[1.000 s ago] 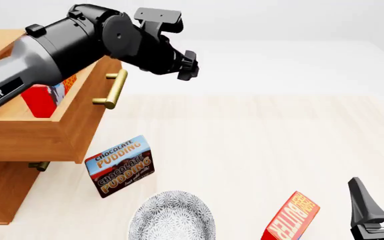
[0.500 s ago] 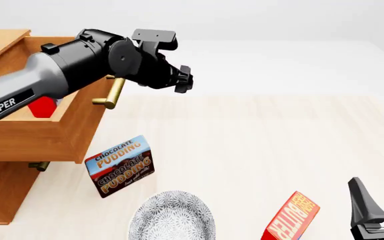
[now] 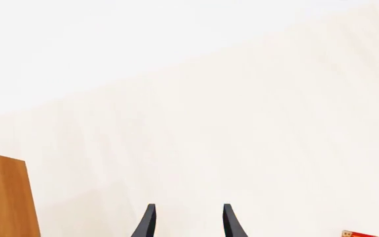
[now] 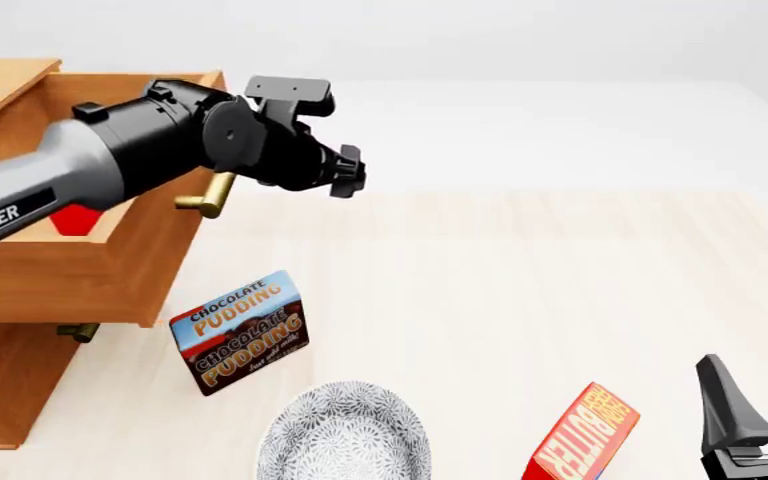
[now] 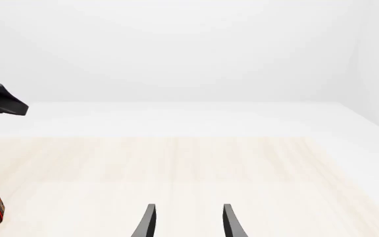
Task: Put the butter at the front in the top drawer of the cabinet and close it.
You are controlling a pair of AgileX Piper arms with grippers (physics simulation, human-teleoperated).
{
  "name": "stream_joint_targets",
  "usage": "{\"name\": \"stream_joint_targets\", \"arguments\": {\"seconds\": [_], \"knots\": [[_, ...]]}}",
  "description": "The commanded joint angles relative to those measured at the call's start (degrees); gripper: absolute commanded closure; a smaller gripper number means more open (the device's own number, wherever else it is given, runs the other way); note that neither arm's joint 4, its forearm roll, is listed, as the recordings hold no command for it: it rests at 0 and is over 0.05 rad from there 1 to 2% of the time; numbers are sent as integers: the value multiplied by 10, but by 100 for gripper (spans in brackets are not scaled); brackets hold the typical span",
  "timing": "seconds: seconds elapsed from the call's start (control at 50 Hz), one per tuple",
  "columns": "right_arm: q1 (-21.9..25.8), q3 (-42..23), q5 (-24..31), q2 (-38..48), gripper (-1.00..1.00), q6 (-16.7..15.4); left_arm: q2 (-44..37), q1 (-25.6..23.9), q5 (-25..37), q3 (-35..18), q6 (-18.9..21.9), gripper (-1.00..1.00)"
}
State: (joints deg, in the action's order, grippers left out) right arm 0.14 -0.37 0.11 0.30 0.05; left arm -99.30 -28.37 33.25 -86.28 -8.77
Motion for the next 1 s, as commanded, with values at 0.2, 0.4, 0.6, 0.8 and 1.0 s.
{"name": "stream_joint_targets", "arguments": {"seconds": [0.2, 0.4, 0.6, 0.8, 1.0], "knots": [[0, 0, 0, -1, -100, 0, 9, 26, -7, 37, -5, -100], [0, 0, 0, -1, -100, 0, 25, 42, -8, 54, 0, -100], [0, 0, 0, -1, -100, 0, 35, 57, -7, 70, 4, -100], [0, 0, 0, -1, -100, 0, 52, 78, 0, 83, 15, -100], [0, 0, 0, -1, -100, 0, 69, 100, 5, 101, 25, -100]]}}
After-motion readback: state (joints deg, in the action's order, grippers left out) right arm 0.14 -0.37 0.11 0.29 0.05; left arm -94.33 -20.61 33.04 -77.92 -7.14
